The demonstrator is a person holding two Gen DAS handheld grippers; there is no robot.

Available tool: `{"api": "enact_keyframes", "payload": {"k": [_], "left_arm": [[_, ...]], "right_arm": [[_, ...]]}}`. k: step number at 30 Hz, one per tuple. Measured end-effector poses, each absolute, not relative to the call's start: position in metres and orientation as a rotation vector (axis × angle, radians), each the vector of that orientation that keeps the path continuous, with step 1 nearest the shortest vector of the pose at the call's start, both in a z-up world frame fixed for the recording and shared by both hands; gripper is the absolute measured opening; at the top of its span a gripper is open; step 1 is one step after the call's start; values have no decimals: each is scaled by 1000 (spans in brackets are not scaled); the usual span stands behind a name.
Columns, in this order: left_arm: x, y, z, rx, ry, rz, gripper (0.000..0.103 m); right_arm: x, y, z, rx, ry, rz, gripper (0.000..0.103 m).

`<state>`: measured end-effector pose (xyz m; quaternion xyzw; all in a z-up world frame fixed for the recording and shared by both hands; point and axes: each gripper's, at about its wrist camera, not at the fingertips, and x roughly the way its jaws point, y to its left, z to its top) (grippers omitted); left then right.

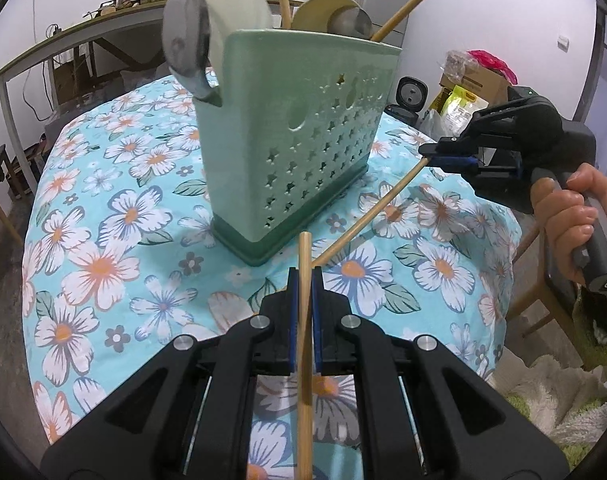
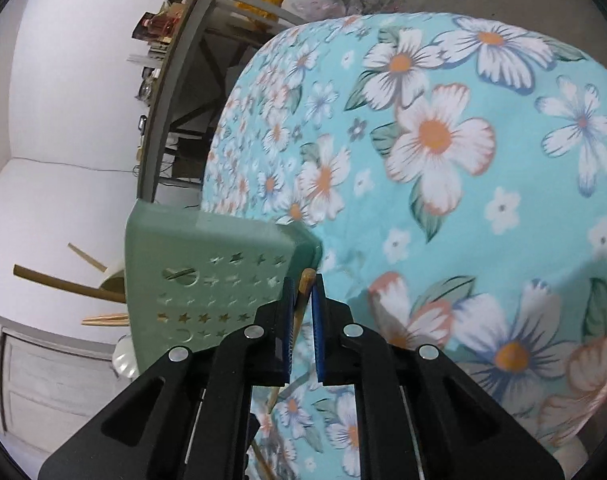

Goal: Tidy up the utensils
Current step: 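Lift both chopsticks upright above the green holder with both tools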

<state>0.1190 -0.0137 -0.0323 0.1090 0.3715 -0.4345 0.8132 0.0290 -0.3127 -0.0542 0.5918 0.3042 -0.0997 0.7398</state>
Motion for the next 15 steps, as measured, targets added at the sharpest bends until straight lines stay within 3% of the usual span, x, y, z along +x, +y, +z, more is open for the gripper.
{"api": "enact_keyframes", "payload": {"k": [5,15], "left_arm": [[119,-13,-28,220,777,-916,5],[117,8,32,98,635,-931,5]], "right_arm": [[26,-317,-43,1224,633,-224,9],[15,-311,78,773,473,-184,6]]}}
